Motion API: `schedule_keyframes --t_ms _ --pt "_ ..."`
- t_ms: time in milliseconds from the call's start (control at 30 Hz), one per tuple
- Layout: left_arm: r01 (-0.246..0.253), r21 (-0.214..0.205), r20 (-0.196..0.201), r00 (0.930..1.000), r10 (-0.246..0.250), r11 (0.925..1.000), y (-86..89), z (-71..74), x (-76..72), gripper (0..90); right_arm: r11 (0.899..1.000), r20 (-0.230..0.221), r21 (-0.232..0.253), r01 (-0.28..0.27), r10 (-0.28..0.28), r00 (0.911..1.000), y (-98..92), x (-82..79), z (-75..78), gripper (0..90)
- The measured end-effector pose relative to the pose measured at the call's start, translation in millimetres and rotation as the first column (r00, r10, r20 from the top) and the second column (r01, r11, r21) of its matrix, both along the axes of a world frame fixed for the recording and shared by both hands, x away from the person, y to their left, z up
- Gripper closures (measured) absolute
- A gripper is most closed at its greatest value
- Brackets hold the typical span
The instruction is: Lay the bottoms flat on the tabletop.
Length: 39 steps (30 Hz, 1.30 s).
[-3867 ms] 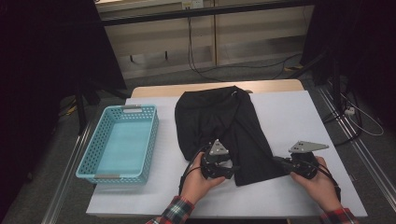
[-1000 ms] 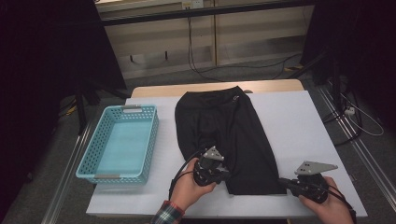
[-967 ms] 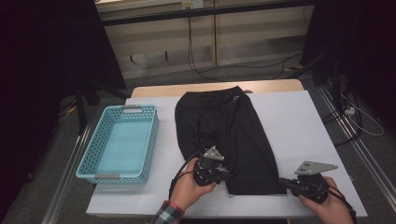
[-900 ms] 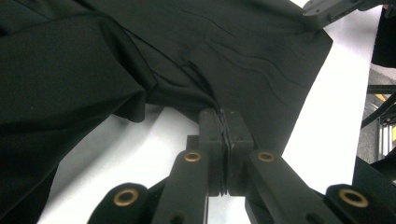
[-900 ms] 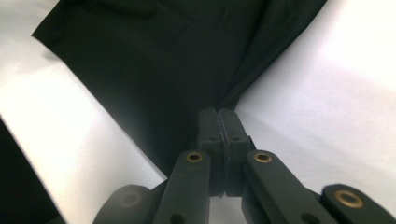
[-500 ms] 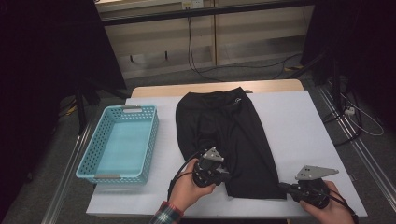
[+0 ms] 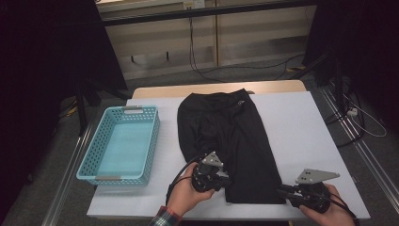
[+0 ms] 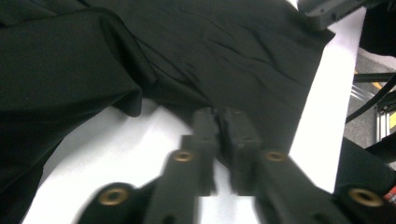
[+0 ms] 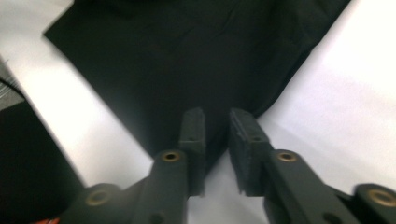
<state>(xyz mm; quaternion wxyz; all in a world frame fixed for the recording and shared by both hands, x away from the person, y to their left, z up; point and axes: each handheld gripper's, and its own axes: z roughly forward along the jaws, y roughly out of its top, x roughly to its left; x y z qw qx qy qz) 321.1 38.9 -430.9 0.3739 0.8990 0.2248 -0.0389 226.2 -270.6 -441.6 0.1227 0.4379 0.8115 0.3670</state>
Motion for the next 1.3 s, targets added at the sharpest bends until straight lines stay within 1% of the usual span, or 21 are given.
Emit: schedule_keyframes --t_ms 33,67,100,133,167,200,300,333,400,433,567,667,700,733,767,800,967,1167,1233,1267,1300 --pt "0.000 0.000 0.000 1.0000 0.000 1.0000 0.0 0.0 0.0 63.8 1.000 0.000 0.000 0.000 0.000 1.0000 0.0 0.0 0.0 67.9" --pt "-0.017 -0.018 0.003 0.9999 0.017 0.9997 0.2 -0.5 1.5 63.8 1.000 0.011 0.000 0.018 -0.018 0.9998 -0.6 4.0 1.2 61.6" --pt "-0.024 -0.025 0.003 0.9997 0.024 0.9994 0.8 -0.3 3.3 55.4 0.999 0.035 0.002 0.050 -0.050 0.9981 -2.6 14.3 4.8 58.8" --pt "-0.026 -0.019 0.018 0.9995 0.026 0.9995 1.9 0.0 5.1 55.4 0.999 0.035 0.002 0.050 -0.050 0.9981 -2.6 14.3 4.8 58.8" --pt "-0.052 -0.030 0.047 0.9975 0.053 0.9982 3.2 -1.7 7.8 45.6 0.995 0.052 0.029 0.095 -0.097 0.9940 -5.2 25.9 8.5 53.8" --pt "-0.052 -0.030 0.047 0.9975 0.053 0.9982 3.2 -1.7 7.8 42.5 0.995 0.052 0.029 0.095 -0.097 0.9940 -5.2 25.9 8.5 53.8" --pt "-0.088 -0.035 0.036 0.9953 0.090 0.9955 6.1 -6.0 12.0 40.1 0.989 0.059 0.043 0.140 -0.142 0.9880 -7.8 46.9 8.8 53.8" --pt "-0.104 -0.025 0.056 0.9929 0.105 0.9943 5.4 -7.1 12.1 40.0 0.988 0.052 0.046 0.144 -0.147 0.9878 -7.0 52.1 7.7 54.2" --pt "-0.110 -0.020 0.050 0.9925 0.111 0.9937 4.8 -7.9 12.6 43.5 0.988 0.038 0.048 0.145 -0.147 0.9884 -3.3 62.3 4.8 55.9" --pt "-0.102 -0.034 0.030 0.9943 0.103 0.9942 3.9 -9.1 14.5 44.5 0.987 0.034 0.042 0.153 -0.154 0.9875 -1.1 67.1 3.2 57.0" --pt "-0.116 -0.030 0.040 0.9923 0.118 0.9927 2.4 -9.0 15.4 49.3 0.980 0.034 0.010 0.197 -0.198 0.9797 3.1 84.6 -2.2 58.5" --pt "-0.155 -0.030 0.072 0.9850 0.157 0.9875 4.3 -7.4 20.0 50.9 0.979 0.027 -0.004 0.205 -0.204 0.9785 3.5 91.4 -4.3 60.0" --pt "-0.187 -0.037 0.061 0.9800 0.189 0.9816 7.4 -6.7 25.2 52.7 0.976 0.020 -0.002 0.217 -0.217 0.9759 3.4 95.9 -7.1 60.3" --pt "-0.187 -0.037 0.061 0.9800 0.189 0.9816 7.4 -6.7 25.2 58.3 0.976 0.020 -0.002 0.217 -0.217 0.9759 3.4 95.9 -7.1 60.3" --pt "-0.200 -0.034 0.056 0.9779 0.201 0.9793 8.7 -6.8 27.6 58.3 0.976 0.017 -0.011 0.219 -0.219 0.9756 3.5 97.2 -8.5 59.8" --pt "-0.225 -0.026 0.071 0.9715 0.226 0.9741 10.1 -8.3 31.1 64.4 0.976 0.003 -0.011 0.216 -0.216 0.9763 3.8 97.5 -10.8 57.6" --pt "-0.212 -0.018 0.050 0.9758 0.213 0.9770 10.4 -12.5 36.0 87.3 0.978 0.009 0.000 0.209 -0.209 0.9779 4.2 96.0 -10.8 56.2" --pt "-0.240 -0.002 0.025 0.9704 0.240 0.9707 19.9 -6.3 40.6 89.3 0.976 0.012 0.006 0.219 -0.219 0.9755 1.4 94.7 -10.3 54.1" --pt "-0.255 0.002 0.031 0.9666 0.255 0.9670 30.0 -0.8 41.3 89.4 0.975 0.010 0.014 0.224 -0.224 0.9746 -1.8 93.5 -9.7 54.0" --pt "-0.272 -0.014 0.017 0.9620 0.273 0.9621 40.7 2.9 40.8 89.4 0.974 0.010 0.024 0.227 -0.228 0.9737 -3.6 93.0 -9.2 53.8" --pt "-0.272 -0.014 0.017 0.9620 0.273 0.9621 40.7 2.9 40.8 89.4 0.973 0.018 0.026 0.230 -0.230 0.9730 -5.4 92.6 -8.7 53.5"
